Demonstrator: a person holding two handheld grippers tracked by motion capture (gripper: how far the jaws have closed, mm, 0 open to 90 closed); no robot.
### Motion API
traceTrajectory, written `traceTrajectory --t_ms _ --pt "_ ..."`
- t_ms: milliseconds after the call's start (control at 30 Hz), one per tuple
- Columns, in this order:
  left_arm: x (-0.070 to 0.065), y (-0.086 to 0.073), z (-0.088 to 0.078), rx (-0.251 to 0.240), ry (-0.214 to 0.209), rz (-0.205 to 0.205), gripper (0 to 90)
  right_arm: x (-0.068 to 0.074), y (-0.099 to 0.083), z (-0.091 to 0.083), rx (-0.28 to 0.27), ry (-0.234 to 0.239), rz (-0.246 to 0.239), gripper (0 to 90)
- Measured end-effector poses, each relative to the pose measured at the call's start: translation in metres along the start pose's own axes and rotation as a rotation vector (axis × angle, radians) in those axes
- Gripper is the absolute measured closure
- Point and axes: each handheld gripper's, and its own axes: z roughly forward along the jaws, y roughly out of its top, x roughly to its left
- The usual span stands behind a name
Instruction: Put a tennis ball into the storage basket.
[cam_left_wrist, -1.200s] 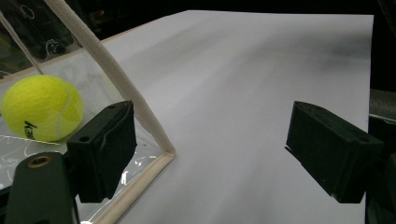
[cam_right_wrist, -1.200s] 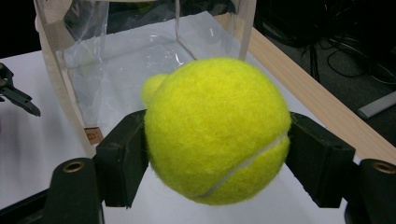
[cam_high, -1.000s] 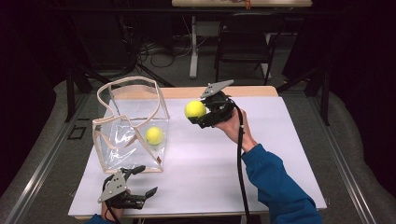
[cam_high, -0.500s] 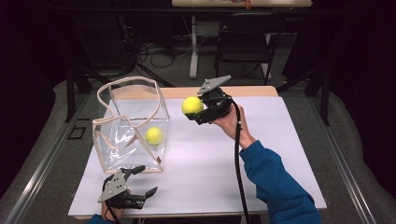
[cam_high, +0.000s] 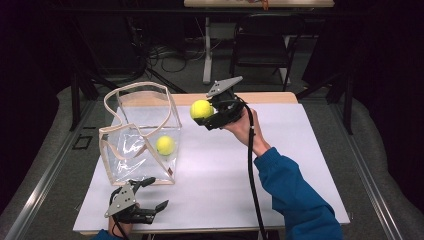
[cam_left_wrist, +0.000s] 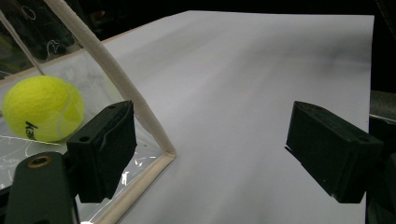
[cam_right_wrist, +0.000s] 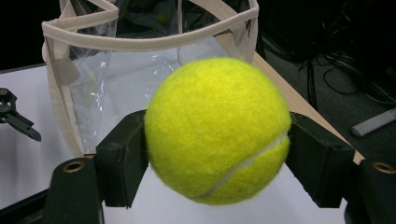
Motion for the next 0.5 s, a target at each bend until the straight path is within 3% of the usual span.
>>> traceTrajectory --t_ms 500 --pt "0.0 0.0 0.0 -0.001 0.002 0.0 15.8 -0.001 0.012 0.006 -0.023 0.012 0.007 26.2"
